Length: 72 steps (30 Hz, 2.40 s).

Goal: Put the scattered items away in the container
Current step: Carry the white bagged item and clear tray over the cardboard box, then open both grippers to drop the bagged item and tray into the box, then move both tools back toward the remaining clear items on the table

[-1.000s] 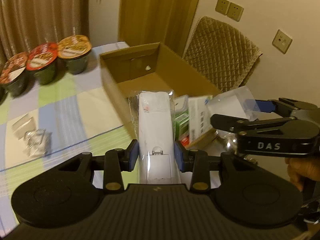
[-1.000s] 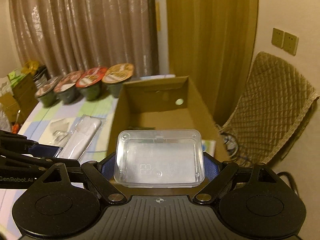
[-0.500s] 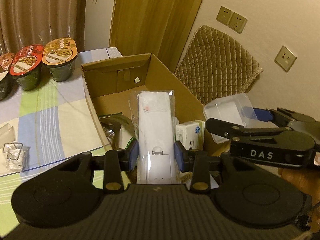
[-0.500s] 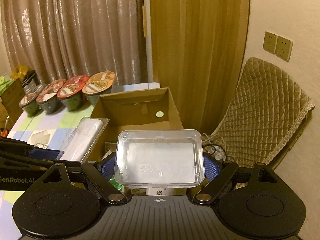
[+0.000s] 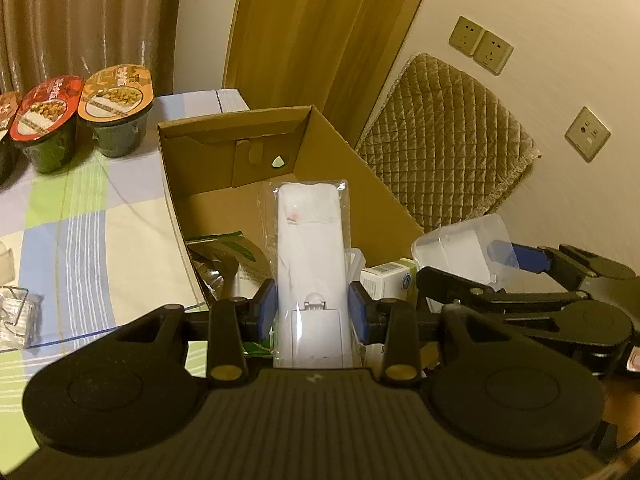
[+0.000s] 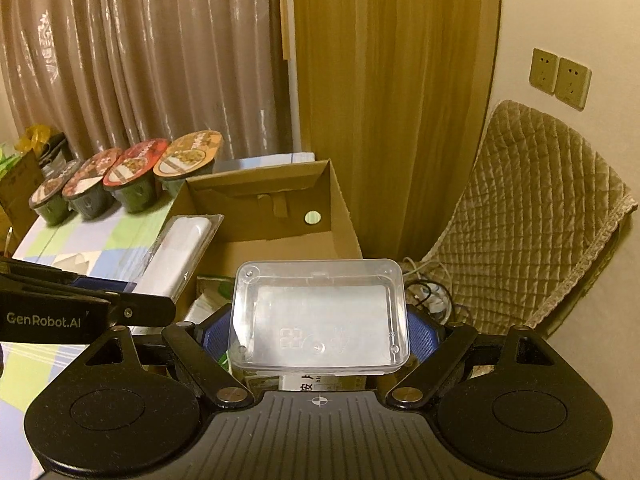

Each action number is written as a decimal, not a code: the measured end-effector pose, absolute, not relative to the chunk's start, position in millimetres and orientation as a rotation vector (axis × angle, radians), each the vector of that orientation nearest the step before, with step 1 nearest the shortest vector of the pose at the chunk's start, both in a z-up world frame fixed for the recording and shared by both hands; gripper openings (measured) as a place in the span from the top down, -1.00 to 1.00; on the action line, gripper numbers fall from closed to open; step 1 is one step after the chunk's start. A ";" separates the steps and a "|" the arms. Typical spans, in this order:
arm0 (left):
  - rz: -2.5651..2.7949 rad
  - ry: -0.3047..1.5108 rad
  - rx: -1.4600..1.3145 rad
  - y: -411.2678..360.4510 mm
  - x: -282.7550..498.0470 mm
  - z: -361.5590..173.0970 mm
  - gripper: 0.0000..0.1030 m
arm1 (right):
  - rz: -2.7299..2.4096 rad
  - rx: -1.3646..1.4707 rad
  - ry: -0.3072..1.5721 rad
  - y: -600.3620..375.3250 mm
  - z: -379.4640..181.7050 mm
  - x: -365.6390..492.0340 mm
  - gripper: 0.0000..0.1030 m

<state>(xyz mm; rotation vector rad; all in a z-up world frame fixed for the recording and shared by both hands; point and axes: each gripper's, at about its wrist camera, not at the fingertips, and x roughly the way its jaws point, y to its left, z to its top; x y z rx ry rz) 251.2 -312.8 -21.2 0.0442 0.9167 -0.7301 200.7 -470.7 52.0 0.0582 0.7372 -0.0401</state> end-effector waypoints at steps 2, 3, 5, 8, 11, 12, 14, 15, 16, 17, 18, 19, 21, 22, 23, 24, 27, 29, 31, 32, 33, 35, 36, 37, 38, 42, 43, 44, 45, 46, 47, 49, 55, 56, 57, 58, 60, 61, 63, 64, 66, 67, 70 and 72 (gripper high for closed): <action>-0.729 0.917 0.041 -313.4 252.2 -22.8 0.36 | -0.040 0.058 0.739 -470.9 50.3 201.8 -0.71; -0.729 0.916 0.040 -313.7 252.4 -23.5 0.36 | -0.040 0.059 0.739 -471.0 49.6 202.6 -0.71; -0.731 0.918 0.039 -314.7 253.3 -24.6 0.36 | -0.040 0.058 0.740 -471.2 49.0 204.2 -0.71; -0.722 0.927 0.028 -314.5 256.6 -27.1 0.33 | -0.041 0.058 0.742 -471.8 48.1 205.5 -0.71; -0.701 0.921 0.022 -309.5 258.2 -27.5 0.26 | -0.041 0.056 0.743 -472.1 47.3 206.2 -0.71; -0.698 0.920 0.022 -307.1 259.1 -27.4 0.26 | -0.041 0.055 0.743 -472.1 46.9 206.5 -0.71; -0.687 0.916 0.022 -302.0 260.0 -26.9 0.26 | -0.040 0.055 0.745 -471.9 46.5 206.7 -0.71; -0.682 0.913 0.021 -299.1 259.8 -26.5 0.26 | -0.038 0.055 0.745 -471.4 46.3 206.7 -0.71; -0.676 0.910 0.018 -295.9 259.3 -25.7 0.26 | -0.037 0.054 0.745 -470.7 46.2 206.6 -0.71; -0.672 0.910 0.016 -292.6 259.0 -25.2 0.26 | -0.035 0.054 0.745 -469.8 46.2 206.6 -0.71; -0.667 0.909 0.015 -289.2 258.8 -24.8 0.26 | -0.032 0.053 0.746 -468.7 46.0 206.6 -0.71; -0.663 0.907 0.016 -285.6 258.3 -24.4 0.26 | -0.029 0.052 0.746 -467.3 45.9 206.6 -0.71; -0.656 0.903 0.019 -279.7 257.3 -23.1 0.26 | -0.023 0.051 0.747 -463.9 45.8 206.4 -0.71; -0.652 0.901 0.020 -277.0 256.6 -22.5 0.24 | -0.019 0.050 0.748 -462.2 45.9 206.3 -0.71; -0.647 0.899 0.018 -274.4 256.1 -22.0 0.22 | -0.015 0.048 0.748 -460.2 45.9 206.2 -0.71; -0.645 0.899 0.017 -272.4 255.4 -21.7 0.22 | -0.011 0.046 0.750 -458.1 46.0 206.4 -0.71; -0.642 0.899 0.020 -267.5 253.6 -20.8 0.20 | 0.002 0.041 0.753 -452.6 46.9 206.9 -0.71; -0.640 0.901 0.019 -264.2 252.9 -21.0 0.20 | 0.011 0.035 0.754 -448.5 47.9 207.5 -0.71; -0.637 0.901 0.018 -260.7 252.0 -21.4 0.19 | 0.021 0.029 0.757 -445.1 48.2 209.1 -0.71; -0.636 0.901 0.018 -259.2 251.5 -21.6 0.19 | 0.027 0.026 0.758 -443.5 48.4 210.0 -0.71; -0.635 0.902 0.017 -257.6 251.4 -21.6 0.19 | 0.032 0.023 0.759 -441.8 48.6 210.8 -0.71; -0.630 0.902 0.015 -254.9 251.1 -21.8 0.19 | 0.041 0.015 0.761 -438.1 48.8 212.1 -0.71; -0.628 0.901 0.014 -253.6 251.1 -21.5 0.19 | 0.044 0.009 0.761 -436.0 48.7 213.0 -0.71; -0.626 0.900 0.013 -252.2 251.2 -21.0 0.18 | 0.047 0.005 0.761 -434.3 48.7 213.9 -0.71; -0.624 0.899 0.012 -250.9 251.1 -20.6 0.17 | 0.050 0.003 0.760 -432.7 48.6 214.7 -0.71; -0.616 0.897 0.014 -246.1 251.5 -19.8 0.12 | 0.074 -0.007 0.755 -425.5 48.0 219.2 -0.71; -0.614 0.897 0.016 -245.0 251.9 -19.7 0.12 | 0.079 -0.011 0.754 -423.7 47.9 220.5 -0.71; -0.610 0.899 0.019 -244.1 252.5 -19.6 0.12 | 0.081 -0.011 0.754 -422.5 48.0 221.3 -0.71; -0.608 0.900 0.021 -243.3 252.7 -19.7 0.12 | 0.082 -0.008 0.753 -421.6 47.9 221.9 -0.72; -0.607 0.900 0.021 -242.2 252.8 -19.7 0.12 | 0.082 -0.004 0.752 -421.0 47.7 222.1 -0.74; -0.605 0.901 0.022 -241.1 252.9 -20.0 0.12 | 0.077 -0.001 0.751 -420.8 47.7 222.1 -0.84; -0.603 0.903 0.020 -239.4 252.7 -21.1 0.12 | 0.067 0.007 0.736 -421.4 48.3 220.2 -1.00; -0.598 0.912 0.022 -234.7 248.5 -26.2 0.09 | 0.042 0.022 0.741 -430.5 47.4 212.1 -1.00; -0.597 0.915 0.021 -233.2 247.1 -27.0 0.08 | 0.036 0.028 0.744 -433.0 47.0 209.6 -1.00; -0.596 0.917 0.020 -231.9 245.3 -27.6 0.08 | 0.029 0.034 0.746 -435.5 46.4 206.5 -1.00; -0.595 0.918 0.019 -230.3 243.3 -28.2 0.06 | 0.022 0.040 0.749 -438.0 46.1 202.9 -1.00; -0.592 0.920 0.016 -226.9 239.6 -29.0 0.04 | 0.006 0.062 0.755 -442.6 45.8 194.5 -1.00; -0.590 0.921 0.015 -224.7 237.2 -29.2 0.02 | -0.003 0.078 0.759 -444.5 45.8 189.4 -1.00; -0.587 0.922 0.013 -220.0 231.3 -29.6 -0.01 | -0.013 0.108 0.765 -446.7 45.7 179.2 -1.00; -0.586 0.924 0.013 -217.8 228.3 -29.6 -0.01 | -0.016 0.118 0.768 -446.6 45.4 173.8 -1.00; -0.582 0.928 0.013 -212.6 222.0 -29.9 -0.02 | -0.016 0.128 0.774 -443.4 45.1 163.8 -1.00; -0.580 0.930 0.013 -209.5 218.6 -29.9 -0.04 | -0.014 0.133 0.777 -441.2 45.3 158.6 -1.00; -0.574 0.931 0.015 -198.9 206.9 -29.0 -0.12 | 0.005 0.147 0.789 -431.0 47.1 143.2 -1.00; -0.567 0.931 0.011 -191.0 197.9 -28.0 -0.16 | 0.017 0.145 0.793 -422.0 49.3 133.6 -1.00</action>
